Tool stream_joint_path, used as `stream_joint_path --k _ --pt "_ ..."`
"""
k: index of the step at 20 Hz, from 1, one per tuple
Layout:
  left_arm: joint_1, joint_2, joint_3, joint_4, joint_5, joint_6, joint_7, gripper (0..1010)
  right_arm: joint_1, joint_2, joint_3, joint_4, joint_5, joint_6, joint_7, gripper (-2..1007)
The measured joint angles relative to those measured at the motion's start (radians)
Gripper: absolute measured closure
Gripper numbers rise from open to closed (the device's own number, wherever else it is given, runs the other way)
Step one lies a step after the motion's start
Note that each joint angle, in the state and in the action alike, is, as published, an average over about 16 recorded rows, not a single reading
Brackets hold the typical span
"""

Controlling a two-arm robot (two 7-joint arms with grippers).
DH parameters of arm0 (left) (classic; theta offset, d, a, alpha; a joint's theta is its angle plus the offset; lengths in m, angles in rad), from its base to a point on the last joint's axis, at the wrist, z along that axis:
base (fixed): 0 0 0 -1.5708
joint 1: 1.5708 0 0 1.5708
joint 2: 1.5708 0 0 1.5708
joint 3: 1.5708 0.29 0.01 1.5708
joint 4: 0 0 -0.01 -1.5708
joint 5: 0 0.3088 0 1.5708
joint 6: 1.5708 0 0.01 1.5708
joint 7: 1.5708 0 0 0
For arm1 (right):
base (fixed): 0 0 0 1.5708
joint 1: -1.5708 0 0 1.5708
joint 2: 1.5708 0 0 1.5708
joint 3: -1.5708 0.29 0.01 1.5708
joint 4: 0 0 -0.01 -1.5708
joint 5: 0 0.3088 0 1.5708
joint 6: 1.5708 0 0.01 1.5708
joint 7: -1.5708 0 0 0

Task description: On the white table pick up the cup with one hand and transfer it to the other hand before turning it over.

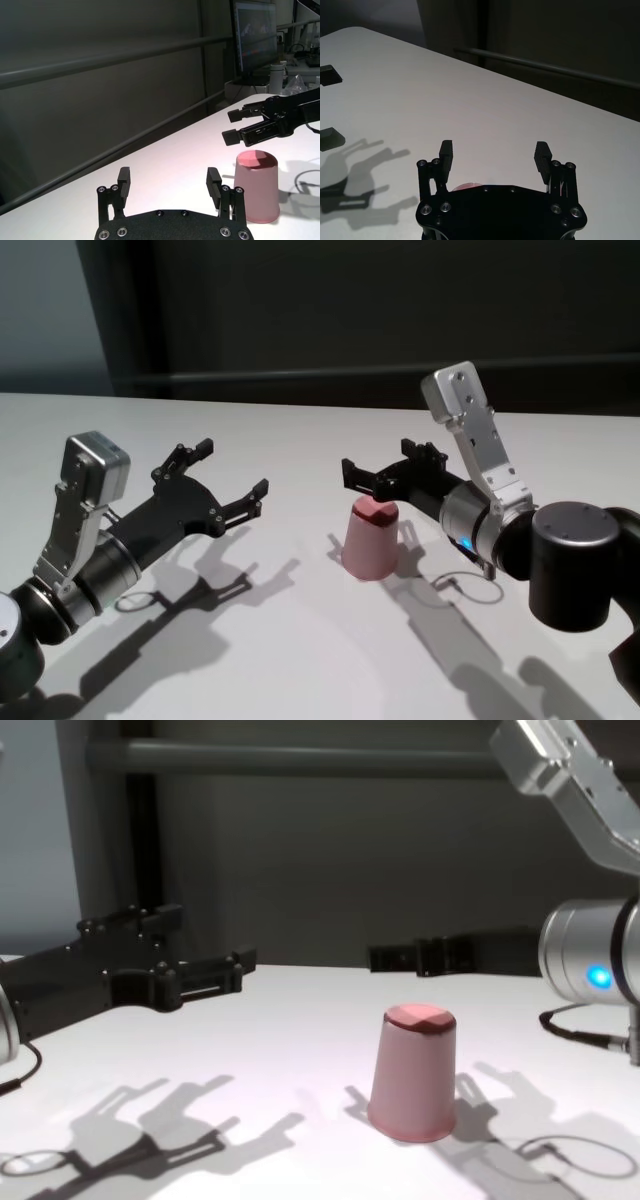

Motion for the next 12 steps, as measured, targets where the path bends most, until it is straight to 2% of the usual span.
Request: stream_joint_path --k 5,12 --pt "0.0 0.0 0.0 0.0 0.0 0.0 0.0 9 -0.016 0.002 0.054 -0.017 -0.008 -0.048 -0.004 2" --pt "0.0 0.0 0.0 0.0 0.0 0.0 0.0 9 -0.092 0.02 0.158 -0.043 0.002 -0.137 -0.015 2"
